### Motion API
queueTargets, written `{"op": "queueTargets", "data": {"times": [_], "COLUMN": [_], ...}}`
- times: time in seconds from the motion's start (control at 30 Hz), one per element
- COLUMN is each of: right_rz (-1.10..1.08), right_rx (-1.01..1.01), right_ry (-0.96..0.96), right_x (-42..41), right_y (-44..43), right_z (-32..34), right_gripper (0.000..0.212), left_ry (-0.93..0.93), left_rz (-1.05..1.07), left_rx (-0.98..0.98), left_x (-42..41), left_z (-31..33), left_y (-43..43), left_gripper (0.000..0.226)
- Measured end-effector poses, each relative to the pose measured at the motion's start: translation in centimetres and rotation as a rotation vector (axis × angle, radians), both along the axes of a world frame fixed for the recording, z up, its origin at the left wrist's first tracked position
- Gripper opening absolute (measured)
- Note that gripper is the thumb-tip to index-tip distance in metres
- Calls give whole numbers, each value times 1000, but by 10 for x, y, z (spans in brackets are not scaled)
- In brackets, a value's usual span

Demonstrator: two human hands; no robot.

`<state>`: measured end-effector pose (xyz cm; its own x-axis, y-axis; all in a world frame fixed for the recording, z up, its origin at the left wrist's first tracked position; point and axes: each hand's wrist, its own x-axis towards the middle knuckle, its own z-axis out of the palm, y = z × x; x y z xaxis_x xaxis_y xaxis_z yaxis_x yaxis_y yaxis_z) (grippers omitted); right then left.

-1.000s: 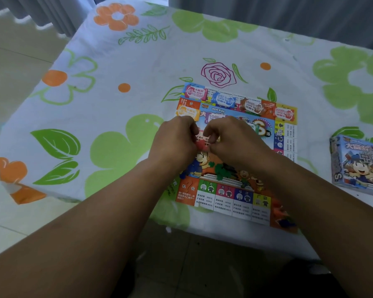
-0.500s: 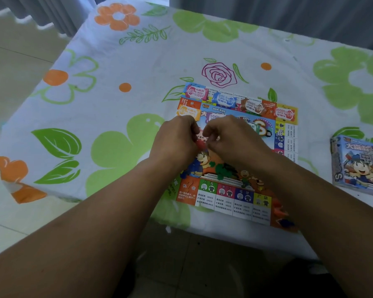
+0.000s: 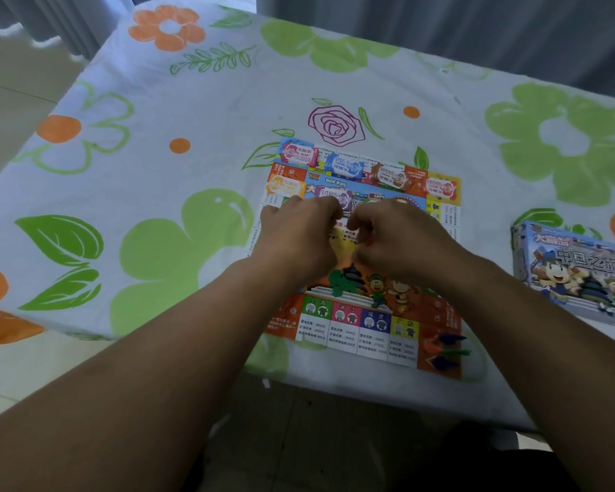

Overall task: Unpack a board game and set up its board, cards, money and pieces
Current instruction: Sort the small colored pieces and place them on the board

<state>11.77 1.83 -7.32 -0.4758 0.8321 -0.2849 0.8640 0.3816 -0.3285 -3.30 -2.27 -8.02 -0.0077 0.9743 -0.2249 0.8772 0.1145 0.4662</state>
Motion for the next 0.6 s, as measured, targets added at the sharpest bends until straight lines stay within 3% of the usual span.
{"op": "queueTargets", "data": {"times": [0.27,0.6], "right_rz": [46,-10], "right_rx": [77,24], "right_ry": [-23,88], "right_x": [-2,-4], "right_y": [-3,-1], "right_z": [-8,-12], "right_gripper": [28,11], "left_ry": [-28,-91], "left_rz": [-5,50], "left_rx": [0,47], "left_x": [7,8], "left_z": [-1,-6], "left_y": [3,5], "left_gripper": [34,25]}}
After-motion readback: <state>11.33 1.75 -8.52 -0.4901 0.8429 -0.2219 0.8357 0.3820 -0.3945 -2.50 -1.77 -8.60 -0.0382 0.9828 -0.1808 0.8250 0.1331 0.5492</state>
